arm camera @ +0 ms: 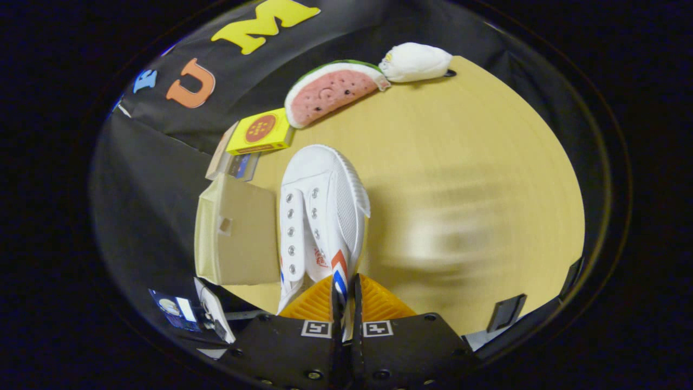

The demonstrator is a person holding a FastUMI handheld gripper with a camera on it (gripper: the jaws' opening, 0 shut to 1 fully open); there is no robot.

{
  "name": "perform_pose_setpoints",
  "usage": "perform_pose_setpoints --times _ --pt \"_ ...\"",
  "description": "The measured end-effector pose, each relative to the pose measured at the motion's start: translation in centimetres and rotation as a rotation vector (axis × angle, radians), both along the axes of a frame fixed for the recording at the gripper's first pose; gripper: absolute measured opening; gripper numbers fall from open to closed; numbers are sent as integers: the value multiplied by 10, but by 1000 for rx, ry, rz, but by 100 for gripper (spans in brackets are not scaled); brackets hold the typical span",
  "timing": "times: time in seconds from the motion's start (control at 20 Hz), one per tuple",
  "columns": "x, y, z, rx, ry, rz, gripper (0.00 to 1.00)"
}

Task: Open the storage box then place both shoes into the box .Put the left shoe in first, then the right shoe, with the right side of both shoes facing outward in a uniform manner.

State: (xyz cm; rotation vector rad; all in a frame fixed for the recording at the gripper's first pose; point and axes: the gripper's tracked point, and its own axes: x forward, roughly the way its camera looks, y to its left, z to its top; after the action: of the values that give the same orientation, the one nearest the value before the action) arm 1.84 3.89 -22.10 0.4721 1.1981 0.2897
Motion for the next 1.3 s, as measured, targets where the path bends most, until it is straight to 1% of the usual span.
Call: perform_pose_setpoints --times 0.15,0.3,0.35,0.5,0.65,0.85,0.95,1.05,1.2,1.3 --pt "6 65 40 24 -43 15 6" --pt "16 127 75 9 -98 19 6" --pt "25 150 79 4 -120 23 6" --pt "33 210 89 -12 -135 29 6" --pt "37 257 76 -43 -127 43 6" --pt "45 288 48 -85 -91 22 6" --pt "49 289 35 -138 -82 23 6" --pt "42 284 28 -175 -69 17 6" --pt "42 284 13 -159 -23 -4 6" --pt "45 280 6 -174 -24 -3 6"
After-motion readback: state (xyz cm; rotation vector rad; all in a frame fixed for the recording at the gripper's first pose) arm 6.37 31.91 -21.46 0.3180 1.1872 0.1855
